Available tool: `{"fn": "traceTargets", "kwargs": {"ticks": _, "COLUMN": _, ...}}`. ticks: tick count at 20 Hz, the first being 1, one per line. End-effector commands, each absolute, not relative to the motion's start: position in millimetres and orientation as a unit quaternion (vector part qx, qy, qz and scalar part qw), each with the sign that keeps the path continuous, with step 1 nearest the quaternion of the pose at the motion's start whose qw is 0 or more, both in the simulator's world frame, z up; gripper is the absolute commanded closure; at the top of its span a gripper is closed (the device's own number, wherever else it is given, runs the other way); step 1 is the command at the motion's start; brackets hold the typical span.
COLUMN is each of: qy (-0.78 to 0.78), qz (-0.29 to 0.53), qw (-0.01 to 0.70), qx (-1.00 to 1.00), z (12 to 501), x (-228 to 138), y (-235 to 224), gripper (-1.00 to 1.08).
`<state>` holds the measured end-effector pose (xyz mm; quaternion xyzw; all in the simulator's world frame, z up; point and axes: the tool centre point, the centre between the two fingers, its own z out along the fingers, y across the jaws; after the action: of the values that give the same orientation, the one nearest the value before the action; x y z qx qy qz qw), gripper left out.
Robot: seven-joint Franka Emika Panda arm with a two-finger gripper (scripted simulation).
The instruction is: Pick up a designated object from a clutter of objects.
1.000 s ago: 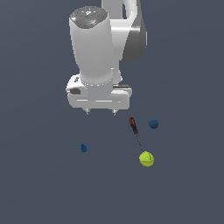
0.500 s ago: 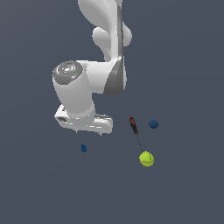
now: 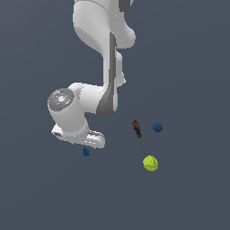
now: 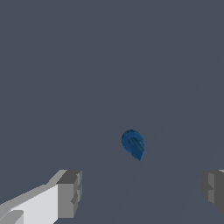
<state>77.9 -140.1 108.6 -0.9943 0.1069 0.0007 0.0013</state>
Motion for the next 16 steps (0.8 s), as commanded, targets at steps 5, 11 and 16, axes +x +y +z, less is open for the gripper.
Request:
{"fn": "traceTargets", "kwargs": {"ticks": 5, "qy": 0.114, "qz": 0.000, "qw": 0.000, "qx": -0.993, "z": 93, "x": 79, "y": -150, "gripper": -0.92}}
{"fn": "traceTargets", "kwargs": {"ticks": 11, "qy": 0.114, "qz": 0.001, "qw": 0.000, "qx": -0.994, "z": 87, "x": 78, "y": -149, "gripper": -0.92}}
{"fn": "traceTargets", "kwargs": {"ticks": 16, "qy": 0.114, "qz": 0.000, "qw": 0.000, "qx": -0.993, "z": 62, "x": 78, "y": -150, "gripper": -0.92}}
